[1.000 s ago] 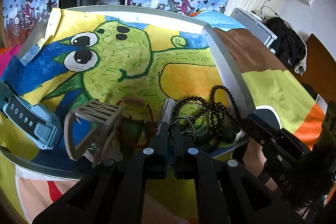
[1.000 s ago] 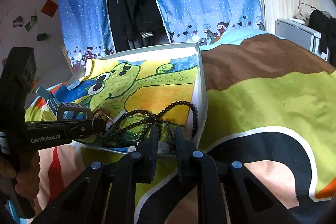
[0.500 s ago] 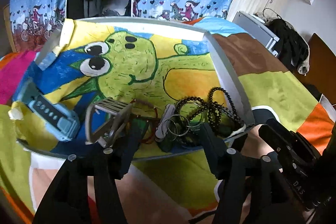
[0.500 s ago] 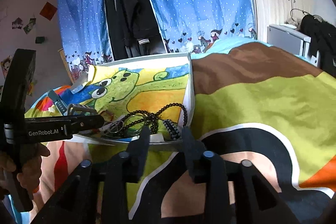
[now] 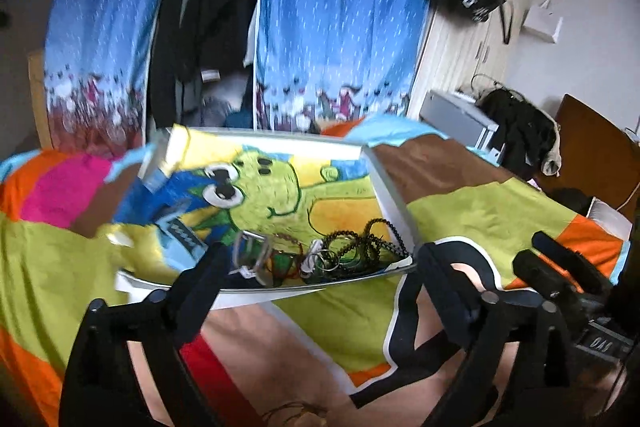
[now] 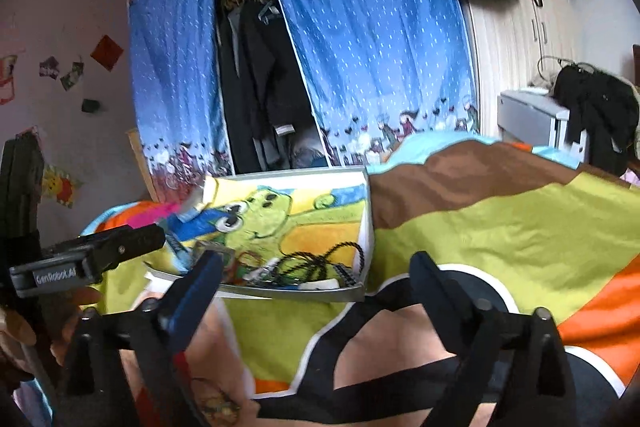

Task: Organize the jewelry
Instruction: 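Move both tools back from the tray to the brown hair tie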

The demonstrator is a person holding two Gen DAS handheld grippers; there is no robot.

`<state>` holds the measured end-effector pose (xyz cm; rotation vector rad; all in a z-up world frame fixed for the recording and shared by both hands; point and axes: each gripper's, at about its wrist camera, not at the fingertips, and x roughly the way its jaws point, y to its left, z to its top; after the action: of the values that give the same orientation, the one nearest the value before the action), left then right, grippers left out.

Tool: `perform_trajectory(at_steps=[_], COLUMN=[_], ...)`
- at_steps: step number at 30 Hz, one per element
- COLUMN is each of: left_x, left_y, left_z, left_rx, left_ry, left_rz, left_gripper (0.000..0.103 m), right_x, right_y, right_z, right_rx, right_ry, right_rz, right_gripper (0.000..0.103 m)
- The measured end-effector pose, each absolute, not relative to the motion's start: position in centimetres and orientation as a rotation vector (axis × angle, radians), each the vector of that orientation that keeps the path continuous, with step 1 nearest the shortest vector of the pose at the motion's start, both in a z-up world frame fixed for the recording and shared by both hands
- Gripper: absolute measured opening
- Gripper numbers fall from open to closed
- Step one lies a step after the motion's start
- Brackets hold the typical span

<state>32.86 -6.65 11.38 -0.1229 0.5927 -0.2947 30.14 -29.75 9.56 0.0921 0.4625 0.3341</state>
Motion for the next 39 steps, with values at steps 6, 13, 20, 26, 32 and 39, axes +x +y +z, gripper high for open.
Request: perform_trajectory(at_steps=[6,13,20,26,32,39], left_x=[27.7,21.9,17.8,15.2,13.8,13.7], left_y=[-5.1,-3.1,-1.5,0.0,1.6,2.0], left_z=[13.0,13.5,13.0,11.4,8.5,3.9], left_rx=[-0.093,-0.095,-0.107,-0.121,-0.113,-0.085], left_ry=[0.504,0.445,0.439,0.459,0.512,0.621], left_rz=[-0.271,-0.237,-0.229,-0.219,-0.198,-0.201], left_gripper=[0.098,0.099,0.099,0.099,0.099,0.099], right_x=[25.9,21.2,17.6,15.2,13.7,13.7], right_y=[-28.7,-26.9,-25.8,-25.1,-24.4,-23.7], right_z=[11.8,12.6,11.9,10.3,7.4,2.7], right_rx=[0.079,0.027,0.007,-0.003,-0.034,-0.064], right_ry=[0.408,0.368,0.364,0.384,0.43,0.549], right_rz=[0.363,0.388,0.41,0.412,0.395,0.381], right_gripper=[0.103,0.103,0.103,0.103,0.103,0.103])
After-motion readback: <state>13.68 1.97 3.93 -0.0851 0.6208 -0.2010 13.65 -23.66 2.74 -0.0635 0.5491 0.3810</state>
